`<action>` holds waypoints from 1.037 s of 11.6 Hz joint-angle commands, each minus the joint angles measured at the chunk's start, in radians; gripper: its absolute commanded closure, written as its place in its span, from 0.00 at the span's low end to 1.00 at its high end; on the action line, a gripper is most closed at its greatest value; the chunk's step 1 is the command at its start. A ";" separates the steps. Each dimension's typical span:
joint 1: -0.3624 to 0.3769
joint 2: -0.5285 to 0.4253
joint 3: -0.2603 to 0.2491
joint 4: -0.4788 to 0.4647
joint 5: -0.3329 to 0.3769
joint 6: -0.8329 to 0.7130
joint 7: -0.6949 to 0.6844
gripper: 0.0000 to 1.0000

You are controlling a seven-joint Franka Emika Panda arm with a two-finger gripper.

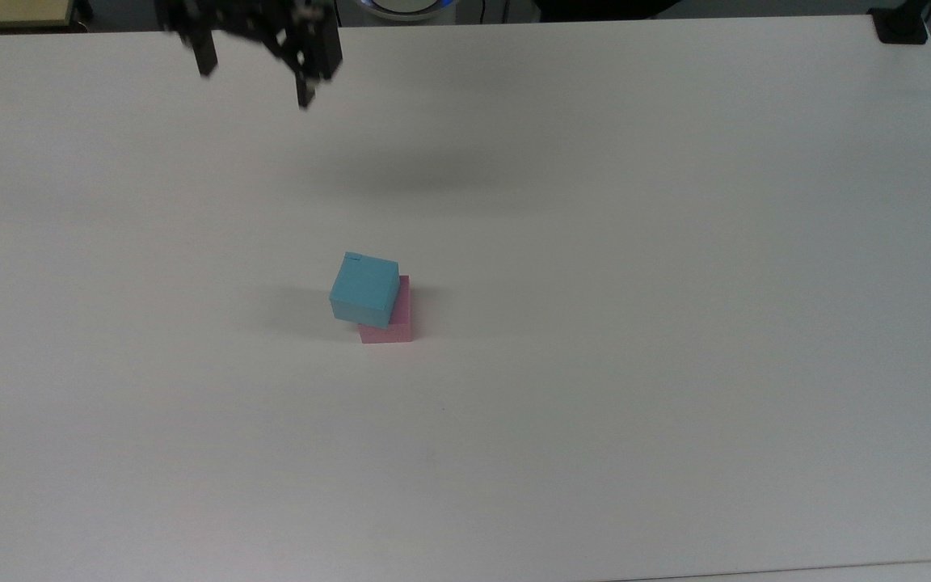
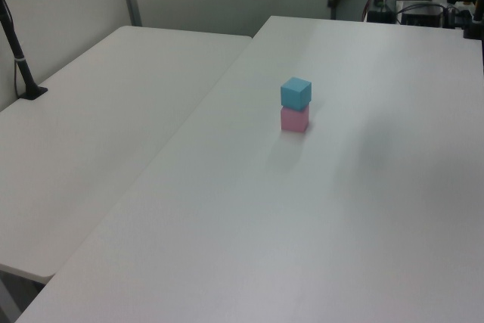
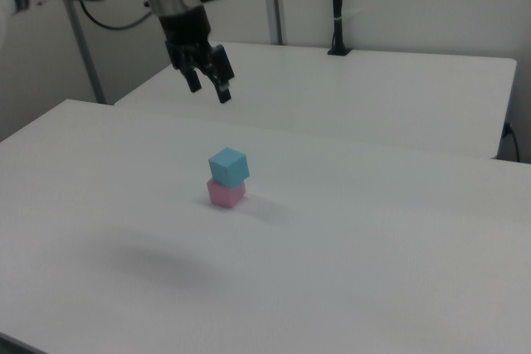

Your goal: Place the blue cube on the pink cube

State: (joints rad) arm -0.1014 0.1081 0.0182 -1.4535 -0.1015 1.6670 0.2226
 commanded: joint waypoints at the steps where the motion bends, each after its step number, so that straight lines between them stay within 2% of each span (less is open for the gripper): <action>1: -0.006 -0.109 -0.001 -0.063 0.022 -0.093 0.009 0.00; 5: 0.031 -0.174 -0.014 -0.145 0.020 -0.082 -0.032 0.00; 7: 0.032 -0.168 -0.014 -0.151 0.016 -0.060 -0.237 0.00; 12: 0.019 -0.163 -0.020 -0.154 0.017 -0.044 -0.259 0.00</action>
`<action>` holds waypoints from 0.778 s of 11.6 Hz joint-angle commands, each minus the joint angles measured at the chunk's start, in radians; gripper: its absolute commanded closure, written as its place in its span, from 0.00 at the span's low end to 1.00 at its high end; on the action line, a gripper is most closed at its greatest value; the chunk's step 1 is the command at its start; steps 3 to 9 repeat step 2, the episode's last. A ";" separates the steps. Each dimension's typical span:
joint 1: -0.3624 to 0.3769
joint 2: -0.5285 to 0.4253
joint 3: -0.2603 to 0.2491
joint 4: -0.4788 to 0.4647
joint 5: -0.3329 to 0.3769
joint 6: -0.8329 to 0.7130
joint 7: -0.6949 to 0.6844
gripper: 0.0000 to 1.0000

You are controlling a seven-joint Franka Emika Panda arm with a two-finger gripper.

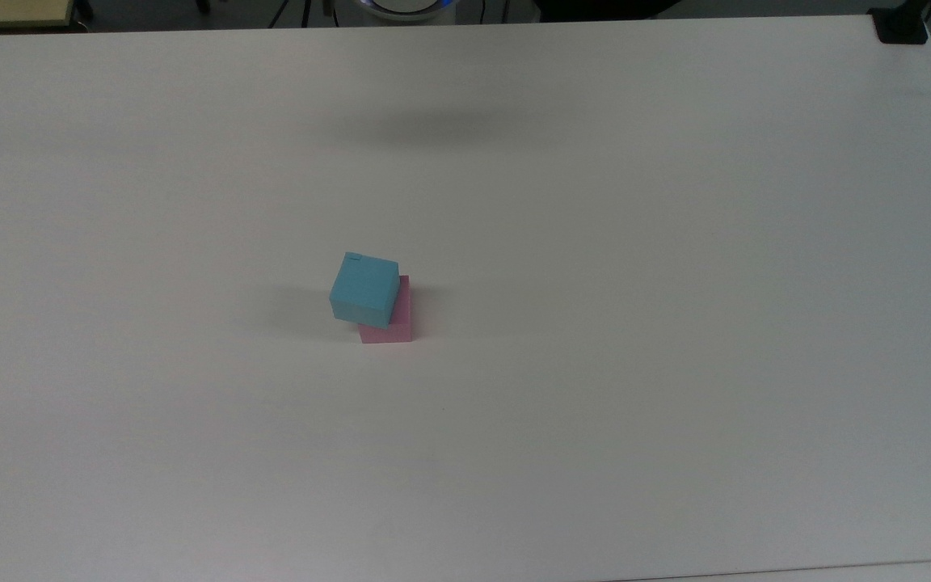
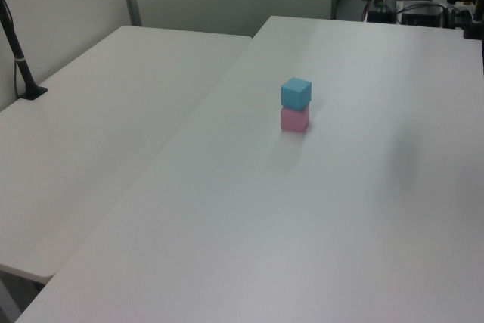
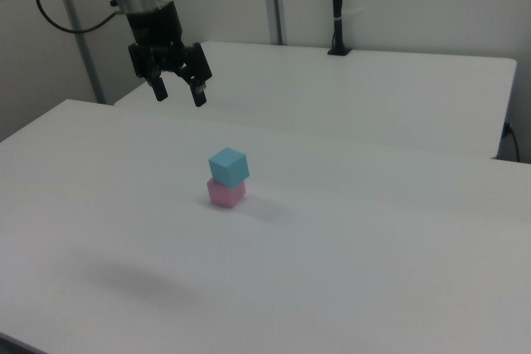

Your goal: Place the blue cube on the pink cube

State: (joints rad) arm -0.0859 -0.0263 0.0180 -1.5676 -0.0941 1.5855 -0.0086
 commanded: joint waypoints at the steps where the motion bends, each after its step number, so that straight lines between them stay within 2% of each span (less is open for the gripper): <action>1: 0.005 -0.024 -0.021 -0.042 0.008 0.050 -0.028 0.00; 9: 0.005 -0.021 -0.021 -0.042 0.010 0.059 -0.024 0.00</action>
